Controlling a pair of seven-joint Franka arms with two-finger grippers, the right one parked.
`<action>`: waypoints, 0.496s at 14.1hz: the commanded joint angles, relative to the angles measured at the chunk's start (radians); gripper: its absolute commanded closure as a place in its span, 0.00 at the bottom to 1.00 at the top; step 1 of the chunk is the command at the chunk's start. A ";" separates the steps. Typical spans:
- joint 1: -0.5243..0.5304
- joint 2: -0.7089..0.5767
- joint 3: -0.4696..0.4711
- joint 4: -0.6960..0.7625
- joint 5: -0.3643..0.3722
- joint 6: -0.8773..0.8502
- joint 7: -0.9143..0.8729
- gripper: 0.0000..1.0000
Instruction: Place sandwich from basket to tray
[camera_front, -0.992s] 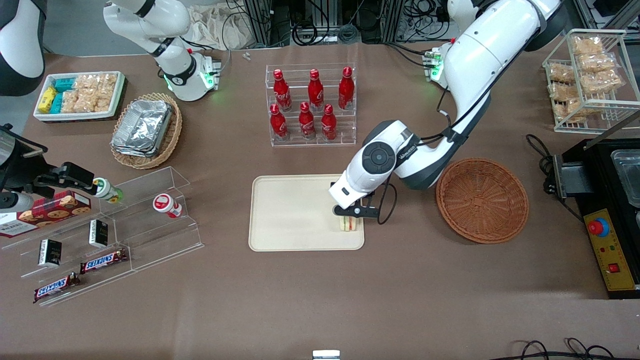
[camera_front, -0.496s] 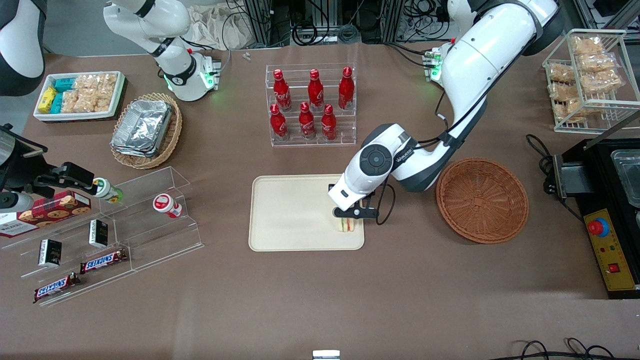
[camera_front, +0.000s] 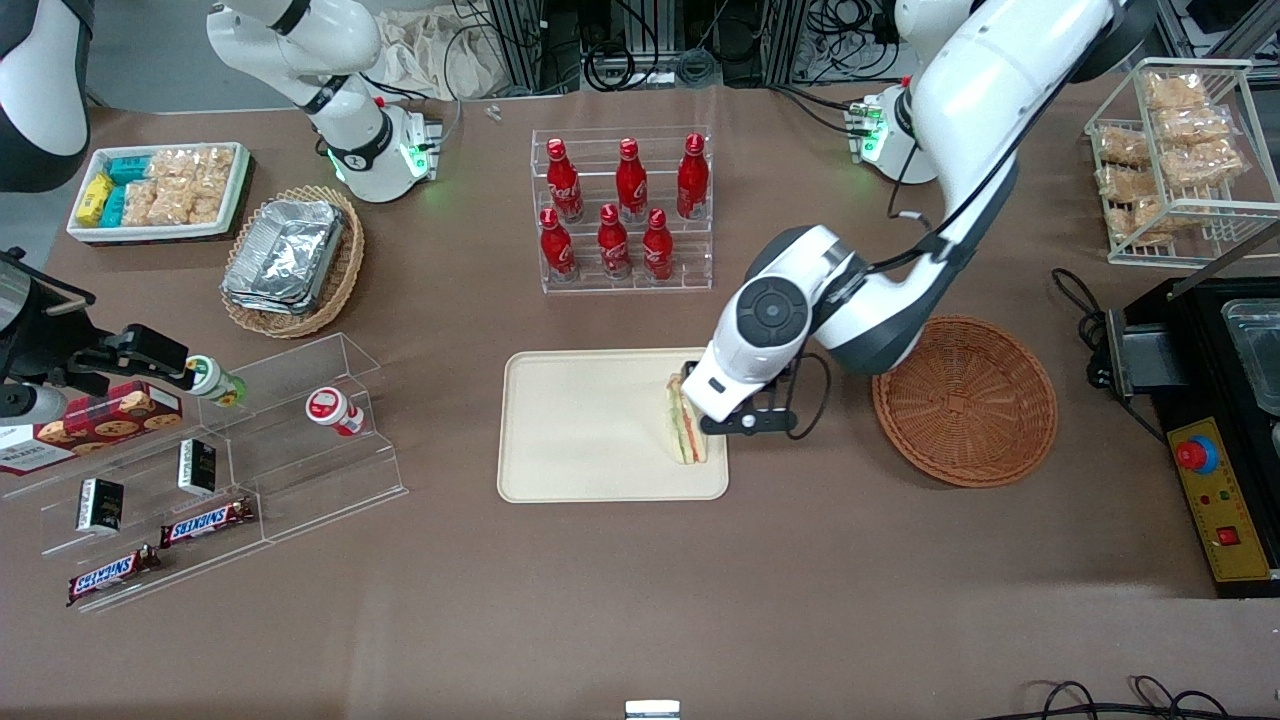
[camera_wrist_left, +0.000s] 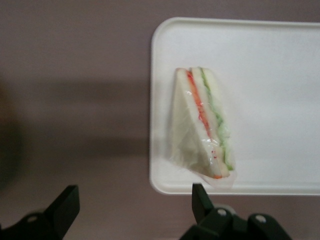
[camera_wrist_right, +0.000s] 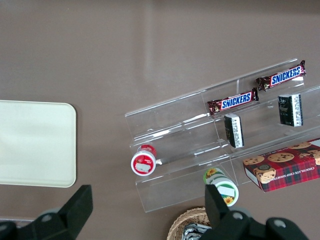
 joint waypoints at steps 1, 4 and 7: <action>0.080 -0.128 -0.016 -0.027 -0.078 -0.132 0.148 0.00; 0.155 -0.214 -0.016 -0.026 -0.080 -0.266 0.266 0.00; 0.223 -0.292 -0.014 -0.024 -0.080 -0.373 0.397 0.01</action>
